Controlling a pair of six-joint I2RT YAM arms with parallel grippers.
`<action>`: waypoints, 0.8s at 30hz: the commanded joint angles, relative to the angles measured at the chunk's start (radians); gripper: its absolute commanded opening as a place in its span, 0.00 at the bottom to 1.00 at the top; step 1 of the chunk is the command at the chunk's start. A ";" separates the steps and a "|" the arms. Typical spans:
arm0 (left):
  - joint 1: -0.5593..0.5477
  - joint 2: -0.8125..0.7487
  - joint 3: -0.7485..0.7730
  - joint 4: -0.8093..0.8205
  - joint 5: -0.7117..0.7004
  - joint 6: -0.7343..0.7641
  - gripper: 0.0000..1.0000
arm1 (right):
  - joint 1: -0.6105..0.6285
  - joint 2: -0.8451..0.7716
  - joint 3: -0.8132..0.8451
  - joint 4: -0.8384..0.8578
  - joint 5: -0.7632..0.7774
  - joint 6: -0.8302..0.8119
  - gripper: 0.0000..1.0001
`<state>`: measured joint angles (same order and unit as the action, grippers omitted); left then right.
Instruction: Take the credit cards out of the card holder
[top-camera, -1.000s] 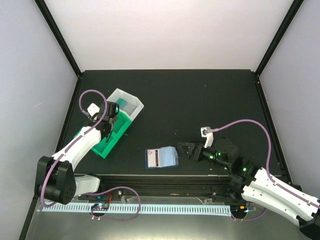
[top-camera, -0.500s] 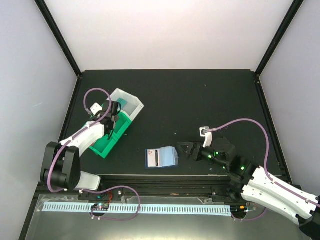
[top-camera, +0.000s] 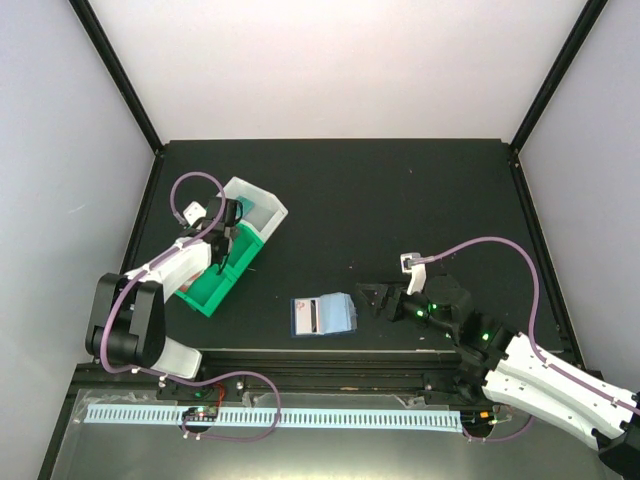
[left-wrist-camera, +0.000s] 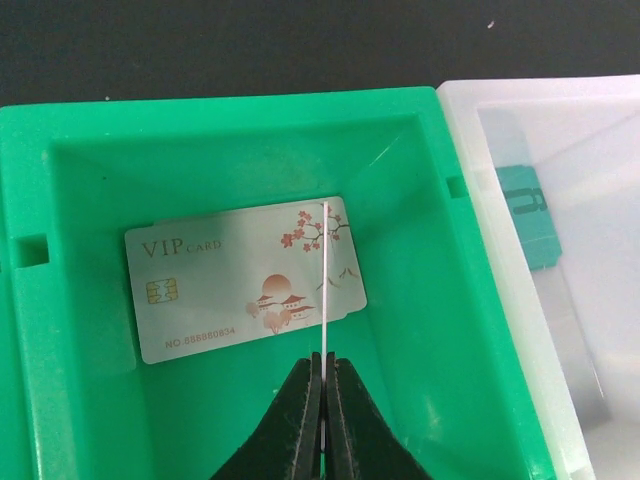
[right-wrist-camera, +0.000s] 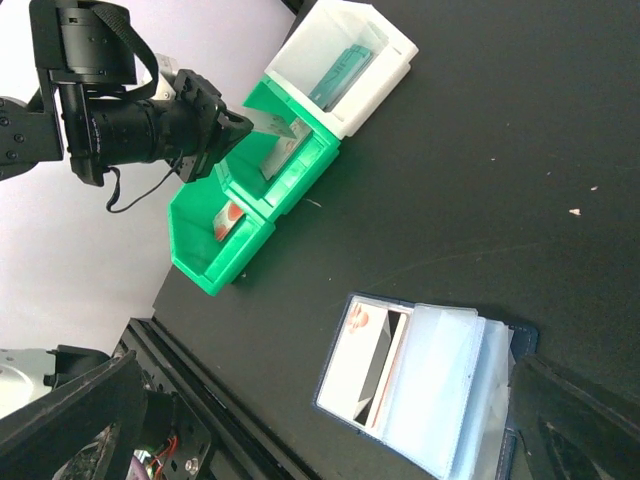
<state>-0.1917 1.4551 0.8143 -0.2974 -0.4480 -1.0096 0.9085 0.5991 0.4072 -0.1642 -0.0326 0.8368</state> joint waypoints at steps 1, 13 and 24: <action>0.011 0.011 0.042 0.031 -0.011 0.021 0.02 | -0.001 -0.014 0.021 0.004 0.029 -0.023 1.00; 0.017 0.053 0.044 0.082 -0.013 0.046 0.02 | -0.001 -0.024 0.024 -0.010 0.046 -0.038 1.00; 0.029 0.084 0.065 0.042 -0.037 0.052 0.02 | 0.000 -0.038 0.029 -0.037 0.070 -0.055 1.00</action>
<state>-0.1738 1.5208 0.8368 -0.2390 -0.4561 -0.9760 0.9085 0.5755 0.4141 -0.1894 0.0025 0.8001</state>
